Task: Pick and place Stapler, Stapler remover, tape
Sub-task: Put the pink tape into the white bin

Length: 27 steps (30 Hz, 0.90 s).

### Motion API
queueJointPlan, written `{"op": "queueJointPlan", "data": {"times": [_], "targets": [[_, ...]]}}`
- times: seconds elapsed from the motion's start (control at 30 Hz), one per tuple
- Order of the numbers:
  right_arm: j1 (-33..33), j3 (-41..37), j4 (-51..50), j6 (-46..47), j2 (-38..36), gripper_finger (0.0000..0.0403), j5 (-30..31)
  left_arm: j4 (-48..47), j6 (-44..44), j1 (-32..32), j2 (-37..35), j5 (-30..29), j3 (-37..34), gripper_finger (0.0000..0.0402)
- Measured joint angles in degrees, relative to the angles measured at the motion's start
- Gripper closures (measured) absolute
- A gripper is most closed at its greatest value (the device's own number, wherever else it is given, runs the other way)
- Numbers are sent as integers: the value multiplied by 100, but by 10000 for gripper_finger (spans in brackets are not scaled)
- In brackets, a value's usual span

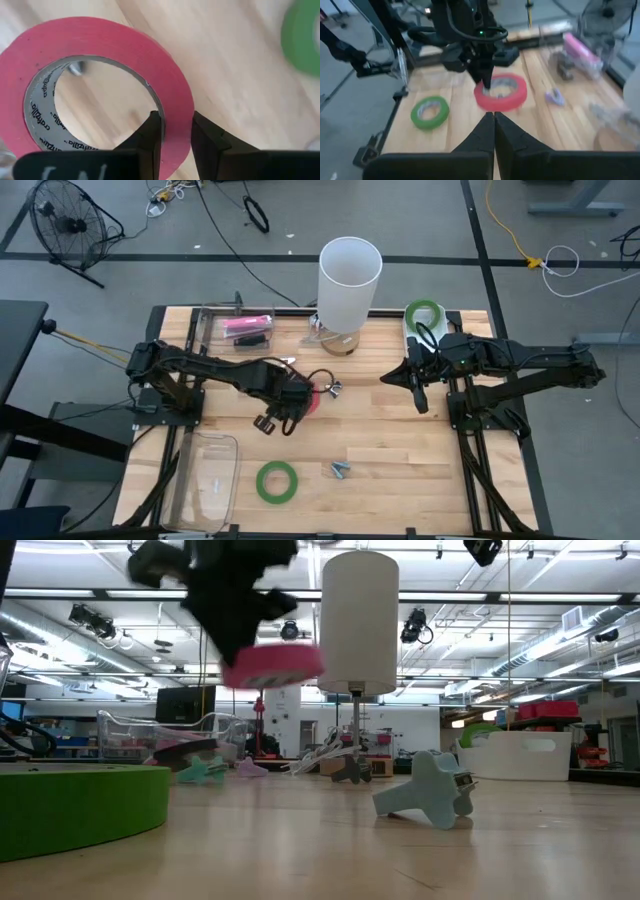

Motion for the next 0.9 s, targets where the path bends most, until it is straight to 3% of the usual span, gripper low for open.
{"op": "queueJointPlan", "data": {"times": [0.23, 0.5, 0.9], "targets": [[2, 0, 776, -339, -1, 397, 36, 0, -47, 54, -2, -63, 1211, 322], [1, 0, 1044, -554, -57, 397, 812, 41, -216, 349, -4, -23, 2335, 322], [2, 0, 1925, -837, -82, 394, 1342, 841, -649, 799, -7, 374, 3682, 322]]}}
